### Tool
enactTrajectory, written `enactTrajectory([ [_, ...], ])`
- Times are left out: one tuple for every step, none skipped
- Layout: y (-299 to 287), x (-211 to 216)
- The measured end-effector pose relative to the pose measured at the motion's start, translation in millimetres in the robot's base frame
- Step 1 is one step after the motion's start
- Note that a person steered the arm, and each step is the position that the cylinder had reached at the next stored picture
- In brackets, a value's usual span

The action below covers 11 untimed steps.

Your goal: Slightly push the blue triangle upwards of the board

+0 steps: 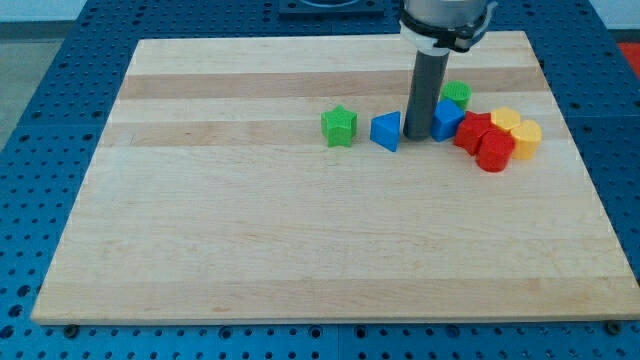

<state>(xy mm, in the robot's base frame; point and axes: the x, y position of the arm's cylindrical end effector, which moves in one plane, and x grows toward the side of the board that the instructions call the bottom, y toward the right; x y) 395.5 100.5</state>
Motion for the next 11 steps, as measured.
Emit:
enactTrajectory([
  [-10.3, 0.0],
  [-13.3, 20.2],
  [-13.4, 46.2],
  [-13.4, 39.2],
  [-24.1, 18.2],
  [-39.1, 16.8],
  [-48.5, 16.8],
  [-48.7, 5.6],
  [-48.9, -20.4],
  [-60.9, -36.6],
  [-62.9, -60.1],
])
